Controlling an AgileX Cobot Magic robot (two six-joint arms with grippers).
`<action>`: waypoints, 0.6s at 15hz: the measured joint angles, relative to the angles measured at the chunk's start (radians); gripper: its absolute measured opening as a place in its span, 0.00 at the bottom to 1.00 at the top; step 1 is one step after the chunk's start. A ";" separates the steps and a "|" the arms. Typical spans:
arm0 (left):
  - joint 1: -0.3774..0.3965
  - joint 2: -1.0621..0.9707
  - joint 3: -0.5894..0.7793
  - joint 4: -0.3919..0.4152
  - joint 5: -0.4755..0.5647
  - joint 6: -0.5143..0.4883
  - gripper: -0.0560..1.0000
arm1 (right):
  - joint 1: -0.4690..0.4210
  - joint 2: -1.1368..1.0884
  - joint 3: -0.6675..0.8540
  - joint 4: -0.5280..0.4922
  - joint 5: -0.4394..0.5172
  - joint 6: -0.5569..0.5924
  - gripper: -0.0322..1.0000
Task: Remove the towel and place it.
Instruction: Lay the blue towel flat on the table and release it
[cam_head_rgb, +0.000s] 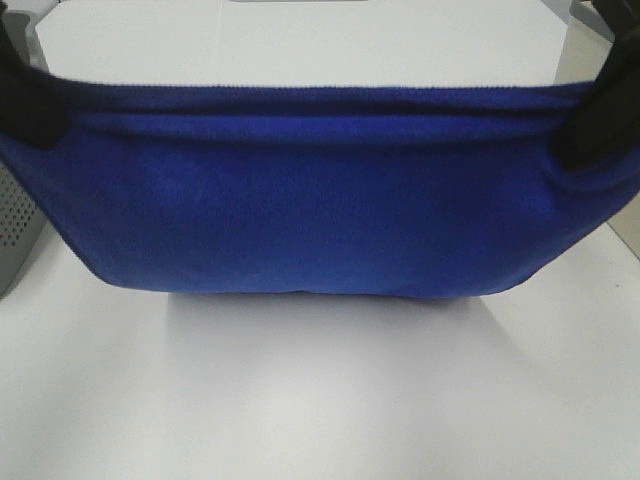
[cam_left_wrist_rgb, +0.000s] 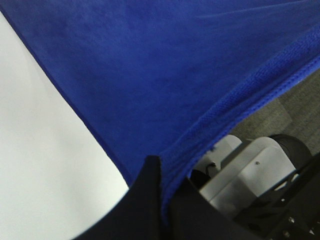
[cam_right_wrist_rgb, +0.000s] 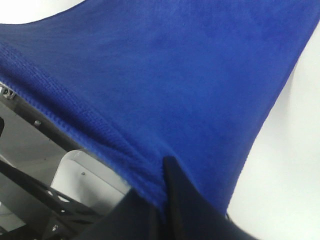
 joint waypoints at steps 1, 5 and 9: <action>0.000 0.000 0.000 0.000 0.000 0.000 0.05 | 0.000 0.000 0.000 0.000 0.000 0.000 0.05; 0.000 -0.112 0.230 -0.054 -0.004 -0.001 0.05 | 0.000 -0.088 0.199 0.054 -0.001 0.000 0.05; 0.000 -0.157 0.418 -0.131 -0.005 -0.001 0.05 | 0.000 -0.104 0.343 0.080 0.003 0.000 0.05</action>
